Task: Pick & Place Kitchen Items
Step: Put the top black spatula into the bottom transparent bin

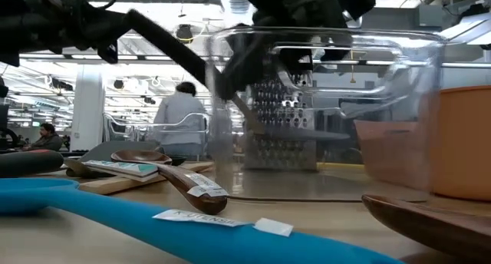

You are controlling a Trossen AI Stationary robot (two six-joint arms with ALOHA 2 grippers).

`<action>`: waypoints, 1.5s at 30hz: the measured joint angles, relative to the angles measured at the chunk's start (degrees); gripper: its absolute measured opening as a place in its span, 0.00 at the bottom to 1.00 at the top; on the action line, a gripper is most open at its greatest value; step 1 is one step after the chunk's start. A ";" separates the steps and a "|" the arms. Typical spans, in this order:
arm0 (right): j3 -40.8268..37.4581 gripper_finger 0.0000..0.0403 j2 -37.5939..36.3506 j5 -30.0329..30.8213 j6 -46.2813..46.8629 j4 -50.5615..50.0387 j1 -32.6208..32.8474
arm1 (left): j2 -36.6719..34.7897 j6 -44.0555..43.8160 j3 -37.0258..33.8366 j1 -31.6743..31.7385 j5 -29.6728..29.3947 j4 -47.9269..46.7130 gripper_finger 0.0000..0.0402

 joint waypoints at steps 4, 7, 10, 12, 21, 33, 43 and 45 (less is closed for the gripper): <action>-1.08 0.22 -0.13 -0.81 0.48 1.19 -0.10 | 0.93 0.00 0.00 0.00 0.00 0.26 0.02; -1.17 0.22 -0.13 -1.39 0.50 0.75 -0.10 | 1.26 0.00 0.00 0.00 -0.02 0.27 0.02; -1.17 0.22 -0.15 -1.60 0.75 0.10 -0.07 | 1.32 0.00 0.02 0.00 -0.02 0.35 0.02; -1.17 0.22 -0.15 -1.57 1.56 0.00 -0.07 | 1.32 -0.02 0.00 0.00 -0.02 0.46 0.02; -1.43 0.44 0.04 -1.18 6.73 0.27 -0.59 | 1.32 -0.44 0.00 0.00 -0.02 0.64 0.02; -1.46 0.36 -5.27 -0.98 7.94 -6.86 -0.69 | 1.32 -0.48 0.00 0.00 -0.02 1.10 0.02; -1.36 0.30 -19.62 -1.12 15.62 -13.51 0.16 | 1.34 -0.49 0.00 0.00 0.00 1.51 0.02; -1.36 0.29 -22.69 -1.09 20.06 -13.73 0.19 | 1.34 -0.54 0.00 0.00 0.00 1.51 0.02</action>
